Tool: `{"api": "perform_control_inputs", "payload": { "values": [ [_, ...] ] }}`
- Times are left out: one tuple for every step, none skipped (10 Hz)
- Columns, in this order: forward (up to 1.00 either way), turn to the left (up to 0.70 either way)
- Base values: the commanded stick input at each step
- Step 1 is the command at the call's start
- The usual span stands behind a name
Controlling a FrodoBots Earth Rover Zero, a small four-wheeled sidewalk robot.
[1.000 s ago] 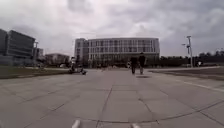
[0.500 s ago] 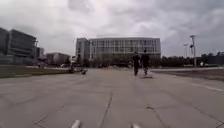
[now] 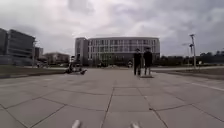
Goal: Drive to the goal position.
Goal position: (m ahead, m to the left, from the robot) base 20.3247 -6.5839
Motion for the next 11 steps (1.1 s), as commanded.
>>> {"api": "perform_control_inputs", "payload": {
  "values": [
    [0.85, 0.0],
    [0.85, 0.0],
    [0.85, 0.0],
    [0.85, 0.0],
    [0.85, 0.0],
    [0.85, 0.0],
    [0.85, 0.0],
    [0.85, 0.0],
    [0.85, 0.0],
    [0.85, 0.0],
    [0.85, 0.0]
  ]
}}
